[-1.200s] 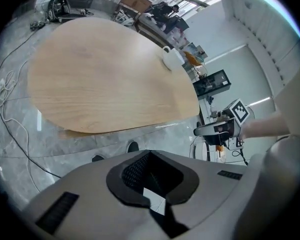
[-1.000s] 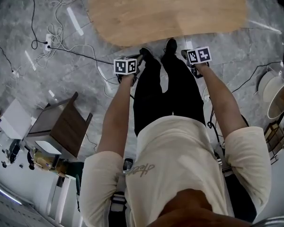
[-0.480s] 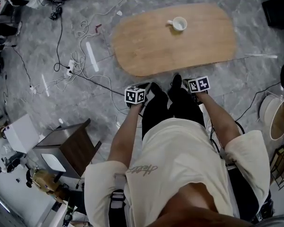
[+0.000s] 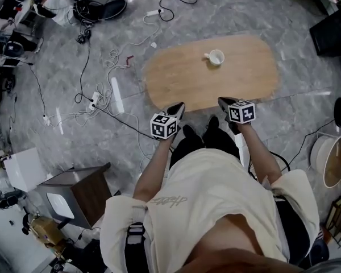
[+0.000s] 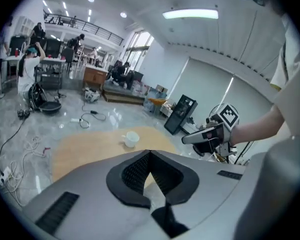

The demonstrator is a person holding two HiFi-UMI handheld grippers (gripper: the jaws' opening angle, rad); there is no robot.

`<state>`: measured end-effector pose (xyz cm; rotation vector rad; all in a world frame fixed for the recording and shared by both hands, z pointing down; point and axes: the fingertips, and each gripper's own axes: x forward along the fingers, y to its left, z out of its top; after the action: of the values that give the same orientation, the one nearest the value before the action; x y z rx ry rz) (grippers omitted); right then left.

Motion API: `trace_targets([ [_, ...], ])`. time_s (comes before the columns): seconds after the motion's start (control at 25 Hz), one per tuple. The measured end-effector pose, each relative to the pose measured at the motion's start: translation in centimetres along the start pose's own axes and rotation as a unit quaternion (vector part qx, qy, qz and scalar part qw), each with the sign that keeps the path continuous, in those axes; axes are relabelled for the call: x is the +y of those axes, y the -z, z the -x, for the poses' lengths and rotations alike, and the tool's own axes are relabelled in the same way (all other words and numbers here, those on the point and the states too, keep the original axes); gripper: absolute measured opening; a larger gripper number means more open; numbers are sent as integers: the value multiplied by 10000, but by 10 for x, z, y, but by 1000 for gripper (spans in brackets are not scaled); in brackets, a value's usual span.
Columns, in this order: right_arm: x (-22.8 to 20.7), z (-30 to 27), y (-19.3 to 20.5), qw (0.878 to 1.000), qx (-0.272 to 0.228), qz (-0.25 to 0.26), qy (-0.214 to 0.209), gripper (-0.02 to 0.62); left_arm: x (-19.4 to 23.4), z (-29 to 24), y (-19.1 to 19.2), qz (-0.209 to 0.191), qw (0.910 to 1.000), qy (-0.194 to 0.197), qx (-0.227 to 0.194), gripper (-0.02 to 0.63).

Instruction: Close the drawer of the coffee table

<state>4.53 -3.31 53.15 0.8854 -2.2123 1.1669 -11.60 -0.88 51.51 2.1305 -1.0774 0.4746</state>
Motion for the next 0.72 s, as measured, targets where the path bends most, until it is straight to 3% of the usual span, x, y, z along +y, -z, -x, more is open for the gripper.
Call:
trace_targets([
  [0.12, 16, 27, -43, 9980, -602, 135, -116, -5, -11, 24, -45, -372, 9979, -160, -505, 5],
  [0.24, 37, 56, -80, 9918, -1058, 688, -223, -5, -30, 43, -86, -1015, 9912, -296, -800, 5],
  [0.44, 90, 105, -120, 9621, -1879, 1964, -237, -6, -64, 77, -139, -1560, 9800, -173, -1227, 5],
  [0.72, 160, 156, -159, 9252, -2602, 2731, -415, -6, -85, 111, -179, -1811, 9688, -173, -1683, 5],
])
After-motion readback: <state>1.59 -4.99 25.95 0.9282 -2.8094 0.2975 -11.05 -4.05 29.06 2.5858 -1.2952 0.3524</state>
